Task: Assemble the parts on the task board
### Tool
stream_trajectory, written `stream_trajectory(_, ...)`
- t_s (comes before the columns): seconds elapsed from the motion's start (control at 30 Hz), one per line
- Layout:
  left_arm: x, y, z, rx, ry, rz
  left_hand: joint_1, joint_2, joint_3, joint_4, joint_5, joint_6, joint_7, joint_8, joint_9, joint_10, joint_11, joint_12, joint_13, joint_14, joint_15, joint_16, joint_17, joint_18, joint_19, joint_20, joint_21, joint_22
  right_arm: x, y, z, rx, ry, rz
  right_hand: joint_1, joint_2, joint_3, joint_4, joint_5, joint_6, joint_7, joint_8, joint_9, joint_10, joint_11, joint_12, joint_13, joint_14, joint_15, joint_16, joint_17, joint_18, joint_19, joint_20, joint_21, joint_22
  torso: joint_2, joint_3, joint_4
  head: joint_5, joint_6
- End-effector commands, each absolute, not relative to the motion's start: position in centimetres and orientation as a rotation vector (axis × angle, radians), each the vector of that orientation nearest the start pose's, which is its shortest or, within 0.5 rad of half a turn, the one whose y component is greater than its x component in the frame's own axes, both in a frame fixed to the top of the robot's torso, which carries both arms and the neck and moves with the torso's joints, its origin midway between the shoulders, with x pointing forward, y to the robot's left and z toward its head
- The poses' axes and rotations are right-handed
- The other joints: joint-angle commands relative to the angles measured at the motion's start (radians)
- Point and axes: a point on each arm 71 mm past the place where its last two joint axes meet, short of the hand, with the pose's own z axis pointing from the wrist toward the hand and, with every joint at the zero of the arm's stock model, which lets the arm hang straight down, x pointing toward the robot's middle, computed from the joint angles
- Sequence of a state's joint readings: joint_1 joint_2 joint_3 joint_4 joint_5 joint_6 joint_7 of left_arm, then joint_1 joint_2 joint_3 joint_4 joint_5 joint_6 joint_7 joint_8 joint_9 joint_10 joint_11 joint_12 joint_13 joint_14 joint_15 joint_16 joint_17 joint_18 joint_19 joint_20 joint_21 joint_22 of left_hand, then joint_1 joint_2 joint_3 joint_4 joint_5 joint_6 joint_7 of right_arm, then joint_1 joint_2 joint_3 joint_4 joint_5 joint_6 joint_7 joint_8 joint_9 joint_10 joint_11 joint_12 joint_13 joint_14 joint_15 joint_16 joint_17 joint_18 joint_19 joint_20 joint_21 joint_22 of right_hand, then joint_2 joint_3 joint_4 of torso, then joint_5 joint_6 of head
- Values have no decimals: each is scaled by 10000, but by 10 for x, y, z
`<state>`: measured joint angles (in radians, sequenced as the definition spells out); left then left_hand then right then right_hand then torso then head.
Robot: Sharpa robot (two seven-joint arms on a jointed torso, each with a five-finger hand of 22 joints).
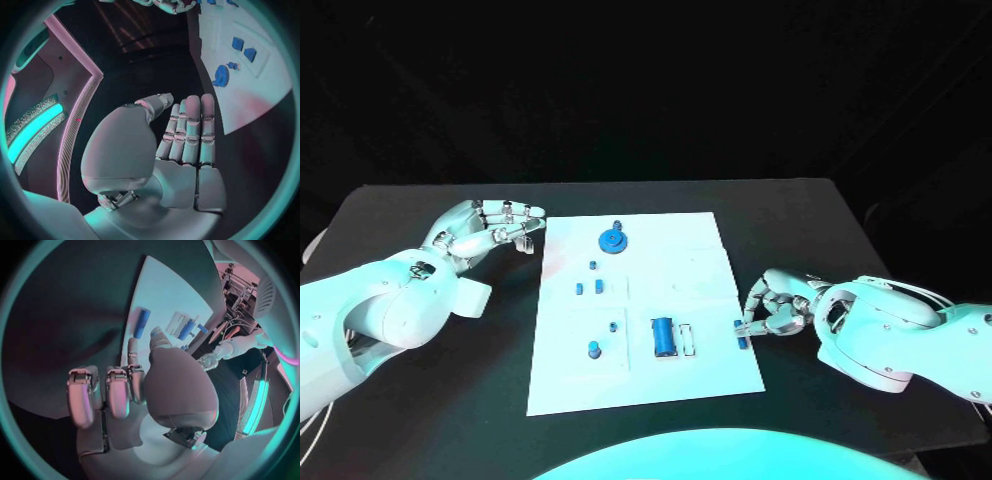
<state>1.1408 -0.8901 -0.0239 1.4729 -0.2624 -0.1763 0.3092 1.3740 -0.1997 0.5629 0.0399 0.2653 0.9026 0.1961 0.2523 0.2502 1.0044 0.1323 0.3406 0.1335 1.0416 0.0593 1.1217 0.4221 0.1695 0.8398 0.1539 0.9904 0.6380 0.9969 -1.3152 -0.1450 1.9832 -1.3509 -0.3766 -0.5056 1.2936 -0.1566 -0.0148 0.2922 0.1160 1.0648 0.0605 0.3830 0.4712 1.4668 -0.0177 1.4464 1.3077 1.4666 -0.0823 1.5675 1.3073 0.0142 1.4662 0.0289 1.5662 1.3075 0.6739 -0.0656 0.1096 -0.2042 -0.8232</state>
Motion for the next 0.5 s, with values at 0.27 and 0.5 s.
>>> stream_trajectory(0.27, 483, 236, -206, -9103, 16211, -14803, -36, 36, -62, 24, 40, 26, 2, 55, -17, -91, -8, 58, 14, -73, -18, -33, -14, 141, -74, 24, -33, -9, 324, -297, -271, 2541, 21067, 2557, -32, 98, 82, 8, -59, -9, -1, -35, -10, 638, 35, -8, 2040, 1042, 57, 33, 2635, -142, 1046, 3, 45, 2633, -1, 0, 6, 41, -35)
stream_trajectory(0.5, 483, 236, -206, -9109, 16224, -14793, -42, 47, -64, 31, 41, 35, -8, 65, -21, -95, -15, 68, 15, -75, -21, -27, -13, 143, -75, 26, -43, -16, 322, -294, -279, 2329, 21341, 2458, 115, 157, 179, -18, -11, 24, -23, -32, -13, 638, 16, -15, 2039, 1042, 43, 33, 2635, -142, 1046, 2, 45, 2633, -6, 3, 11, 52, -51)
